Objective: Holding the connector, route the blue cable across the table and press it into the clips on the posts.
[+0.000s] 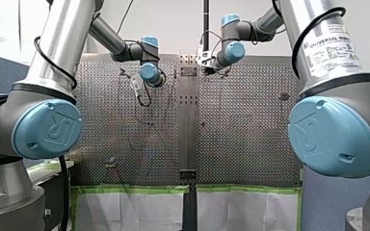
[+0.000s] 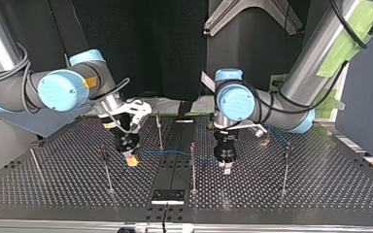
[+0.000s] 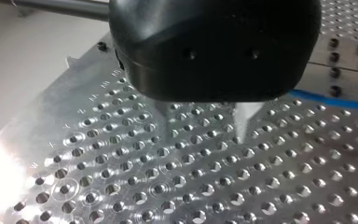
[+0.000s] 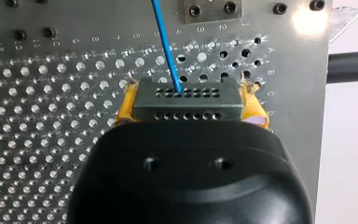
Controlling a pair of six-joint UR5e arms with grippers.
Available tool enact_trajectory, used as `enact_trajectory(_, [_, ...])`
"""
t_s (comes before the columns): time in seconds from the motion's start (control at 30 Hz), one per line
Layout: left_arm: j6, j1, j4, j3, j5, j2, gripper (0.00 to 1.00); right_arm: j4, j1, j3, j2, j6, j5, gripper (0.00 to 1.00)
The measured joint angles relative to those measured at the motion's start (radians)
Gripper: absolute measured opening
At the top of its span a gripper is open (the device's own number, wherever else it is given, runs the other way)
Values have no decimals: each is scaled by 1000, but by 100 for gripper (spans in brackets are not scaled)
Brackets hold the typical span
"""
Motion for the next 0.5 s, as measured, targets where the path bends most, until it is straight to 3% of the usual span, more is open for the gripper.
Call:
enact_trajectory(0.2, [11, -21, -49, -18, -18, 34, 100, 3, -4, 0, -2, -1, -1, 0])
enact_trajectory(0.5, [17, -62, -130, -94, -13, 114, 100, 4, -12, 0, -21, 3, 1, 0])
